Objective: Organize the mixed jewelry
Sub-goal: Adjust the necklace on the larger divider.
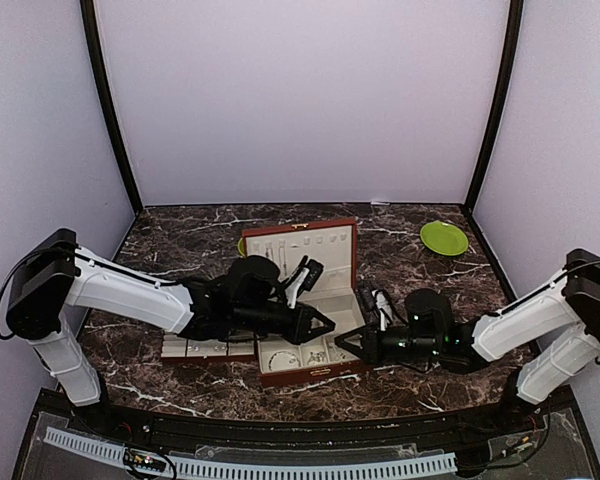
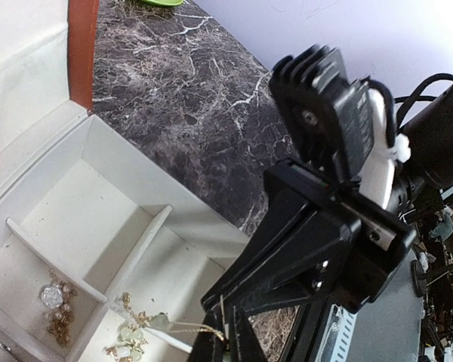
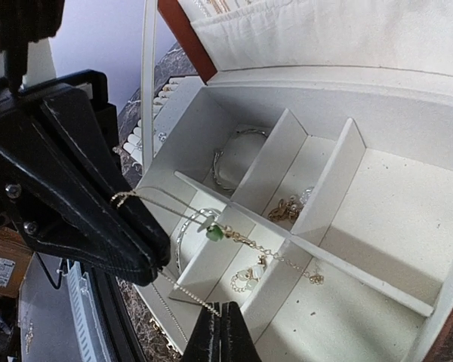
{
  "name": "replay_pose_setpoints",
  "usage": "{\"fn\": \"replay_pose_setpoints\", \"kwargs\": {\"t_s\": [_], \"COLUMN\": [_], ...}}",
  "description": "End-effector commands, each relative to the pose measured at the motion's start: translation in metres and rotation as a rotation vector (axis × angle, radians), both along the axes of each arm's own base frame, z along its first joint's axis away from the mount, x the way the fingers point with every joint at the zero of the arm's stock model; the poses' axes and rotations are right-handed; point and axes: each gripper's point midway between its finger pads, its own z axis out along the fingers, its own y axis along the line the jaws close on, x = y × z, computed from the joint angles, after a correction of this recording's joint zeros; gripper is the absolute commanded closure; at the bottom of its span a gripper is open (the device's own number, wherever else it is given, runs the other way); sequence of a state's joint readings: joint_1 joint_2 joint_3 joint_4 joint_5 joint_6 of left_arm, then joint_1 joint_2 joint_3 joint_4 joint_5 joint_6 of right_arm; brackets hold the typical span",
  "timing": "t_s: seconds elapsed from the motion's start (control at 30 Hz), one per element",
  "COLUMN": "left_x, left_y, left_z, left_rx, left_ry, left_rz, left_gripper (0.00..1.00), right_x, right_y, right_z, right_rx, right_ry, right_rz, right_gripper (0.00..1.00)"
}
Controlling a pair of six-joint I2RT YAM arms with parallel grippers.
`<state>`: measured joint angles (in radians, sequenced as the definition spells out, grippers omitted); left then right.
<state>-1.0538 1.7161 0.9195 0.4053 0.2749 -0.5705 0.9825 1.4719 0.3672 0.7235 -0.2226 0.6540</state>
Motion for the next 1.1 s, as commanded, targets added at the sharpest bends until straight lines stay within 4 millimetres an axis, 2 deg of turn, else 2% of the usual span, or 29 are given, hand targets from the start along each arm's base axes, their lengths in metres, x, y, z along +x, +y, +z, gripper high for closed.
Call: {"fn": "replay_pose_setpoints", "kwargs": {"t_s": [0.0, 0.27, 0.4, 0.5, 0.8, 1.07], "left_x": [0.004, 0.003, 0.003, 0.002, 0.011, 0.002], "left_y": [0.009, 0.024, 0.031, 0.028, 0.015, -0.003], "left_z": [0.020, 0.017, 0.022, 0.035, 0.075, 0.084], "left_rx": [-0.029, 0.015, 0.023, 0.001, -0.076, -0.143], "left_ry": [-0.038, -0.064, -0.103, -0.151, -0.301, -0.329], "left_rz": [0.038, 0.056, 0.055, 0.028, -0.013, -0.116], "left_gripper": [0.93, 0.67, 0.57, 0.52, 0.48, 0.49], "right_x": [0.010, 0.027, 0.030, 0.027, 0.006, -0.005], "right_y": [-0.016, -0.050, -0.049, -0.045, -0.027, -0.020], "right_z": [0.010, 0.033, 0.054, 0.064, 0.115, 0.142], "right_rx": [-0.027, -0.136, -0.161, -0.180, -0.080, 0.005], "right_ry": [-0.023, -0.094, -0.128, -0.133, -0.164, -0.168], "right_rz": [-0.104, -0.256, -0.248, -0.210, -0.051, 0.006], "right_gripper": [1.00, 1.00, 1.00, 1.00, 1.00, 1.00]}}
